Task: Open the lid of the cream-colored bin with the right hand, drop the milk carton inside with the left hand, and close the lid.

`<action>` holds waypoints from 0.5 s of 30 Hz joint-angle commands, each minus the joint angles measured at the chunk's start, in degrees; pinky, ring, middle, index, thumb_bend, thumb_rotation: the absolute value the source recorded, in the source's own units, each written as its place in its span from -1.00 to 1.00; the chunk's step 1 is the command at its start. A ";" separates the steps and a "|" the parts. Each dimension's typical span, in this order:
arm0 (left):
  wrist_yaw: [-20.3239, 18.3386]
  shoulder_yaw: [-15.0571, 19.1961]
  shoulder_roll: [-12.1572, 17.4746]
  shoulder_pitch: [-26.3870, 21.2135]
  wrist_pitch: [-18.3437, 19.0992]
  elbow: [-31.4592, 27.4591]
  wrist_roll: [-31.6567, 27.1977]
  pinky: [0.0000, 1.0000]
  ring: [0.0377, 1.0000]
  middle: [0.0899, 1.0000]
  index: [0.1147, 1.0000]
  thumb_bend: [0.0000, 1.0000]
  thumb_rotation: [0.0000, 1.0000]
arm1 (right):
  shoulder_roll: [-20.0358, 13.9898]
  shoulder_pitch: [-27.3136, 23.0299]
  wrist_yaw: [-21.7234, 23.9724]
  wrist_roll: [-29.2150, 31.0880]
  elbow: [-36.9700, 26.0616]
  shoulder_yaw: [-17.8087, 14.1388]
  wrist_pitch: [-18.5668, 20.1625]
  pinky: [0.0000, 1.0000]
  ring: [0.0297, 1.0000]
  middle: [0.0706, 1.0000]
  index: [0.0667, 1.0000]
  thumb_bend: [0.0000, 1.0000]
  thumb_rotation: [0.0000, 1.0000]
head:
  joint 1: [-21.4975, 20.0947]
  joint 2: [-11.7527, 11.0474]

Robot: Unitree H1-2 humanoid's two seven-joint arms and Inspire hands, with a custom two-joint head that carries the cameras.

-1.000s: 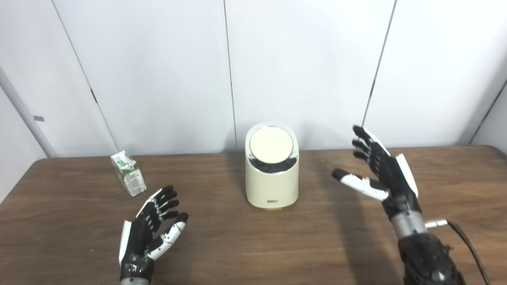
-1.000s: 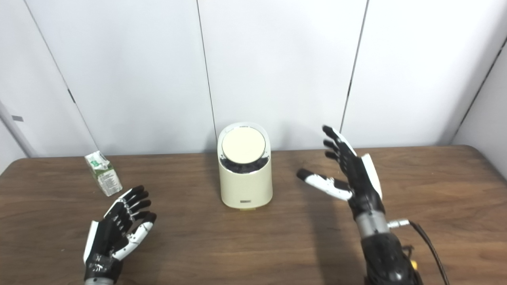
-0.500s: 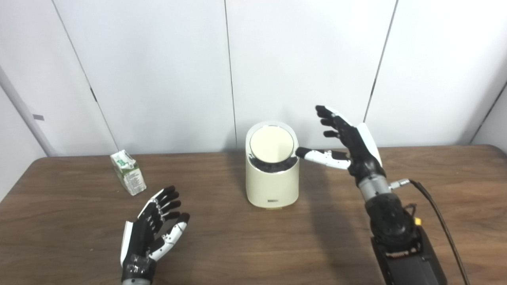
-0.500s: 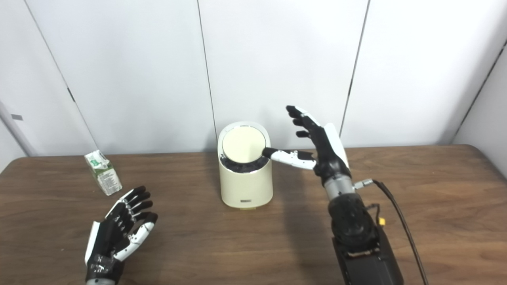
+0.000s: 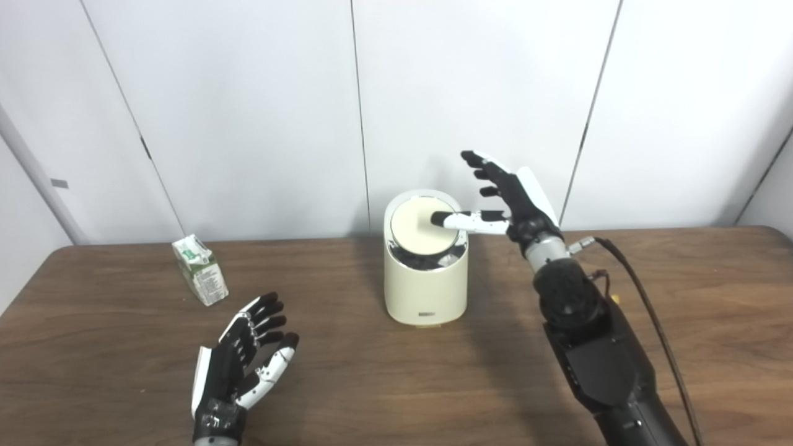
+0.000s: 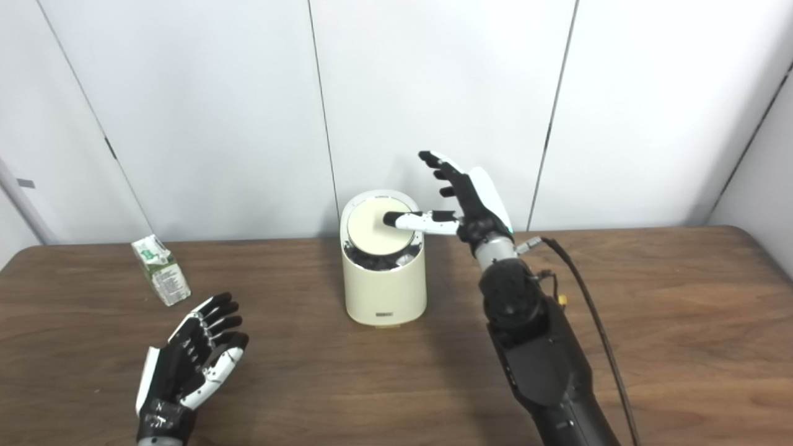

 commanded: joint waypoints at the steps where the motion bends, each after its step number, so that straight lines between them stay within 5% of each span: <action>1: 0.48 -1.04 -1.49 3.09 0.14 2.42 0.08 0.40 0.50 0.57 0.63 0.07 -0.57 | -0.59 -4.30 -0.96 -1.43 -0.98 0.48 -1.88 0.52 0.69 0.74 0.72 0.71 -0.18 | 0.07 0.04; 15: 0.85 -1.32 -2.24 2.84 0.36 2.62 0.40 0.36 0.47 0.55 0.63 0.08 -0.58 | -2.97 -5.78 0.45 -6.53 1.12 5.57 -3.73 0.62 0.80 0.81 0.77 0.69 -0.34 | 0.79 0.48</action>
